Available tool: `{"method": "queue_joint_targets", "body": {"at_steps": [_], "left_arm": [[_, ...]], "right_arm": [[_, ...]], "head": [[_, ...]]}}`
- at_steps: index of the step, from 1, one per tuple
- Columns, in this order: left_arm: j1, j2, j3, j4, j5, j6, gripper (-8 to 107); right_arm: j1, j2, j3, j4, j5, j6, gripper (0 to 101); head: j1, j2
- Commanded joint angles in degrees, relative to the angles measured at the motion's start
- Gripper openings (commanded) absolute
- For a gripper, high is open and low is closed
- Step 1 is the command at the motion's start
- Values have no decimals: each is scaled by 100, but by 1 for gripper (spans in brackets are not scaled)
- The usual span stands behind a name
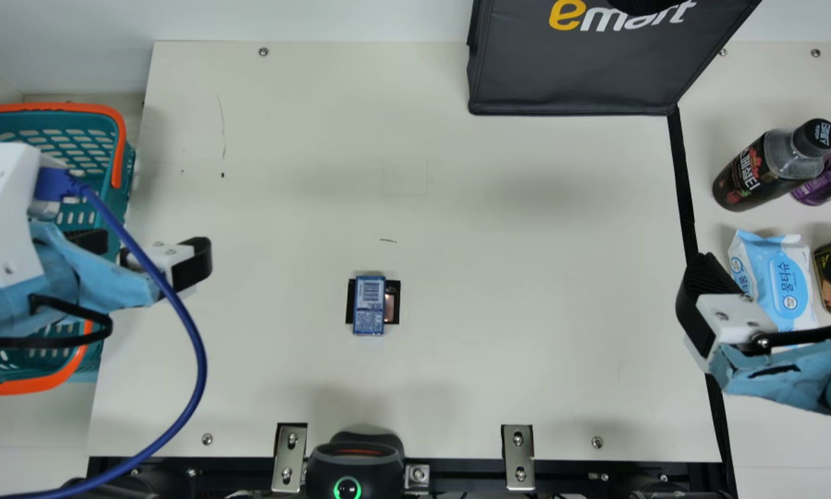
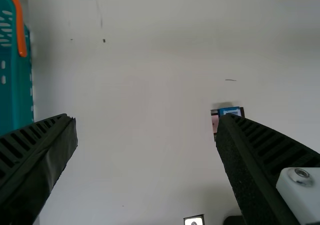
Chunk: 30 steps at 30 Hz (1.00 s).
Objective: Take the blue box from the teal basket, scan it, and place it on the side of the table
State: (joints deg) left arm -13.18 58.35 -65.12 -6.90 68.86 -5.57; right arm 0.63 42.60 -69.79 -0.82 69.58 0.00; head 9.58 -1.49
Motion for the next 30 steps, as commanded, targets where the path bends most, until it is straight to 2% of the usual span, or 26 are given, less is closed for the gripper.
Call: {"method": "queue_joint_targets", "body": {"at_steps": [1,14,30], "left_arm": [[-256,103,-24,85,-58,-254,90],[-1582,1012,-211,495,-446,-1589,90],[-2325,2141,-139,638,-963,-2120,90]], "right_arm": [[0,0,0,0,0,0,95],[0,0,0,0,0,0,95],[0,0,0,0,0,0,95]], "head": [[-166,-9],[-166,-9],[-166,-9]]}}
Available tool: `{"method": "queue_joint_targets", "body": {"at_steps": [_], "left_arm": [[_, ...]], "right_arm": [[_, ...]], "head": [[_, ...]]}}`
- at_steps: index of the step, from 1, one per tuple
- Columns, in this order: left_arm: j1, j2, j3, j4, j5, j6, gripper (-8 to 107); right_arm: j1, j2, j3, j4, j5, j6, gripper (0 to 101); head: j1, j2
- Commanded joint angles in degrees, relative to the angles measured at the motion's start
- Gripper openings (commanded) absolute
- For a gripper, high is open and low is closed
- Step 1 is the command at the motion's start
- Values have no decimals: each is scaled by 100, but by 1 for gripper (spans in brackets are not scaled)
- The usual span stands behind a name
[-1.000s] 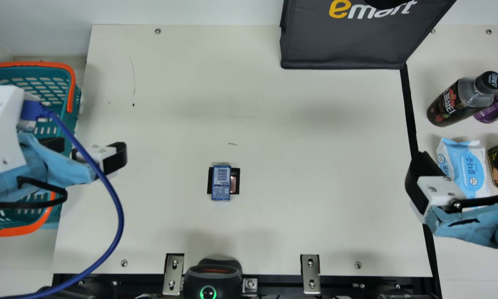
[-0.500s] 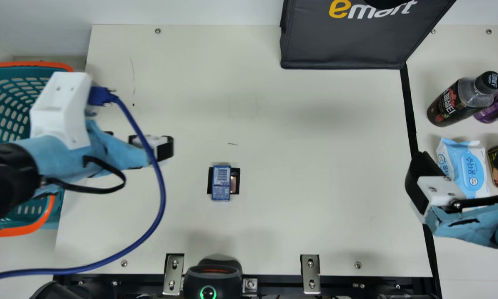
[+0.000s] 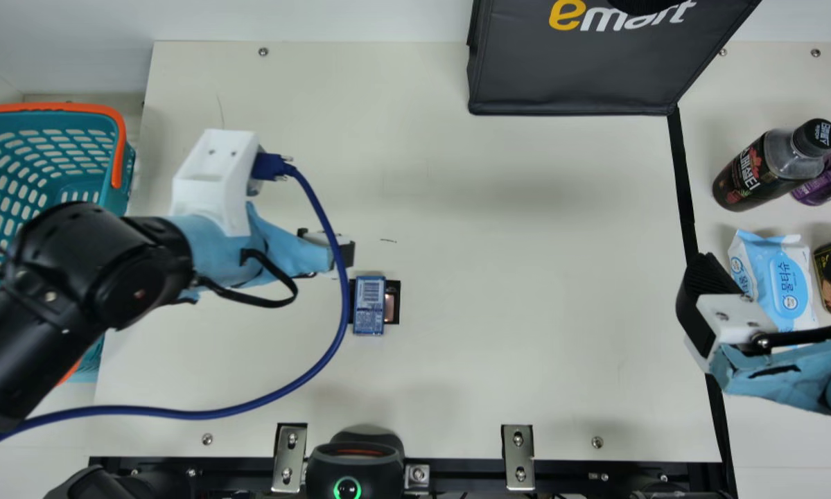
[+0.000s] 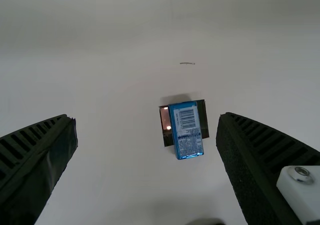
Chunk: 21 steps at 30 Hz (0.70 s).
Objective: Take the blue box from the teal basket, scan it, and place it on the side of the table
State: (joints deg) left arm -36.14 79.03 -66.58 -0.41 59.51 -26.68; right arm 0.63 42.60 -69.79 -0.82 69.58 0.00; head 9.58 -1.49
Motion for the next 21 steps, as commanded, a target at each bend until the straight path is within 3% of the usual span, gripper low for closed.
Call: {"method": "queue_joint_targets", "body": {"at_steps": [1,21], "left_arm": [[-56,142,10,-28,-63,-6,90],[-422,1431,-204,-312,-350,11,90]], "right_arm": [[0,0,0,0,0,0,95],[0,0,0,0,0,0,95]], "head": [[-166,-9],[-166,-9]]}}
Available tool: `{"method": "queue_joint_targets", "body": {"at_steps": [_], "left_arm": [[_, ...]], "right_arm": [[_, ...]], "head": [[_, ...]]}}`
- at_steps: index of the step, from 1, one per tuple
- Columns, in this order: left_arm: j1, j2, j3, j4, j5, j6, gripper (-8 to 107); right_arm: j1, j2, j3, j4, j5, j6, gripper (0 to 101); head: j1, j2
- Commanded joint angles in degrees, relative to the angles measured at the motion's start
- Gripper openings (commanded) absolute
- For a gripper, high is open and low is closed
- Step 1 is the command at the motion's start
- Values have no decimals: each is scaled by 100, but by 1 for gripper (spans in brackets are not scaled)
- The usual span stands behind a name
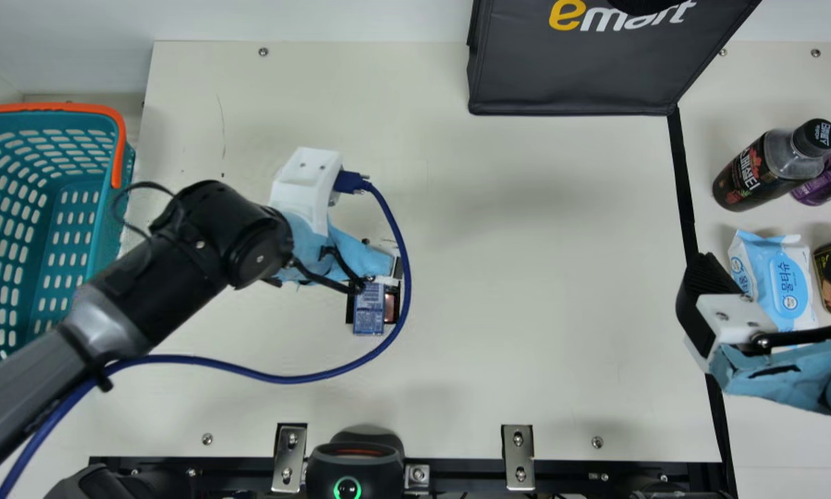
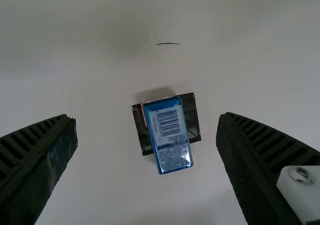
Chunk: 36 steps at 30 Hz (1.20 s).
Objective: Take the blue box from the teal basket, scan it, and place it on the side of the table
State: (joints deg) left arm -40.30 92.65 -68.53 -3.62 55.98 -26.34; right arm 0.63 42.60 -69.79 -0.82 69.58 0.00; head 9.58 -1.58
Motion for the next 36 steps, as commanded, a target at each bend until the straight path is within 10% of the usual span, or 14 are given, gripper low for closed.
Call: {"method": "queue_joint_targets", "body": {"at_steps": [1,36], "left_arm": [[-29,132,-34,9,4,-57,90],[-544,1418,-390,528,-134,-1551,90]], "right_arm": [[0,0,0,0,0,0,95],[0,0,0,0,0,0,95]], "head": [[-166,0],[-166,0]]}}
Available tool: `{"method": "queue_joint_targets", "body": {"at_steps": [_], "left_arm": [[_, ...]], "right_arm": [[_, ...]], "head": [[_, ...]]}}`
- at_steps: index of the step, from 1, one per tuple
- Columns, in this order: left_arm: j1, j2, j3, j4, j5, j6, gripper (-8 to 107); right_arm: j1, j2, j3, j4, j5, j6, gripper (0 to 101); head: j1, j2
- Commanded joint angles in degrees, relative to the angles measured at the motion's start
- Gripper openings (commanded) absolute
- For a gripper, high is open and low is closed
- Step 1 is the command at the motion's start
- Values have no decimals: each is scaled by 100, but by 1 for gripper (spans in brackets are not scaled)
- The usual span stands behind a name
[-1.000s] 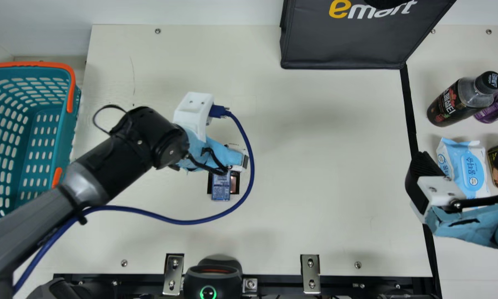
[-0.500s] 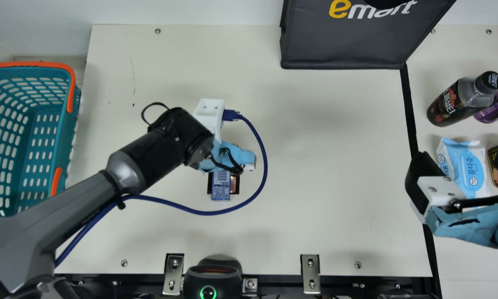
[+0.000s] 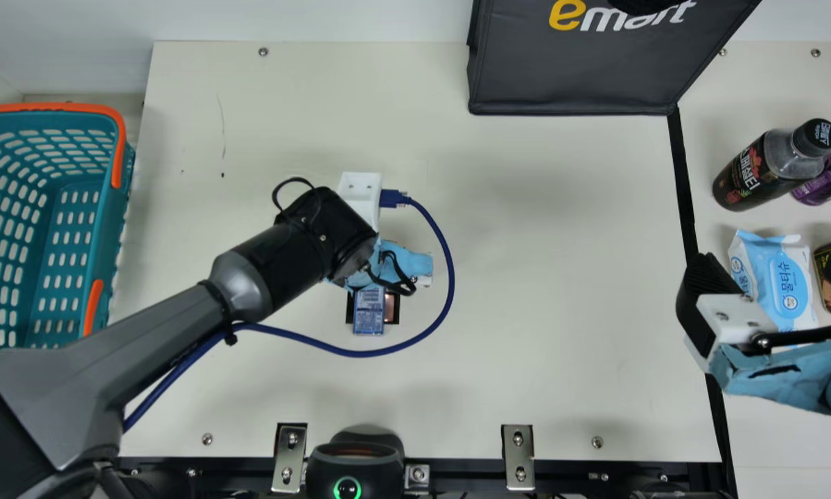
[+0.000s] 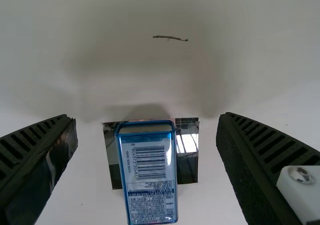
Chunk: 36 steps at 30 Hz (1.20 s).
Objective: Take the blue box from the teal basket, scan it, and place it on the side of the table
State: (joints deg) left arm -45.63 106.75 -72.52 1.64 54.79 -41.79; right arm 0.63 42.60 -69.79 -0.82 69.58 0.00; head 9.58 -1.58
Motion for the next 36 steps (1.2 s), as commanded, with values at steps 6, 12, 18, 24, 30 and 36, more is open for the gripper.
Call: {"method": "queue_joint_targets", "body": {"at_steps": [6,12,18,24,30,36], "left_arm": [[-16,83,41,7,-74,-40,90],[-20,126,53,2,-106,-58,90],[-20,154,51,-17,-111,-60,70],[-15,168,52,-38,-114,-60,30],[-4,171,65,-62,-126,-60,-8],[8,156,93,-68,-141,-71,-8]], "right_arm": [[0,0,0,0,0,0,95],[0,0,0,0,0,0,95],[0,0,0,0,0,0,95],[0,0,0,0,0,0,95],[0,0,0,0,0,0,95],[0,0,0,0,0,0,95]], "head": [[-166,0],[-166,0],[-166,0],[-166,0],[-166,0],[-166,0]]}}
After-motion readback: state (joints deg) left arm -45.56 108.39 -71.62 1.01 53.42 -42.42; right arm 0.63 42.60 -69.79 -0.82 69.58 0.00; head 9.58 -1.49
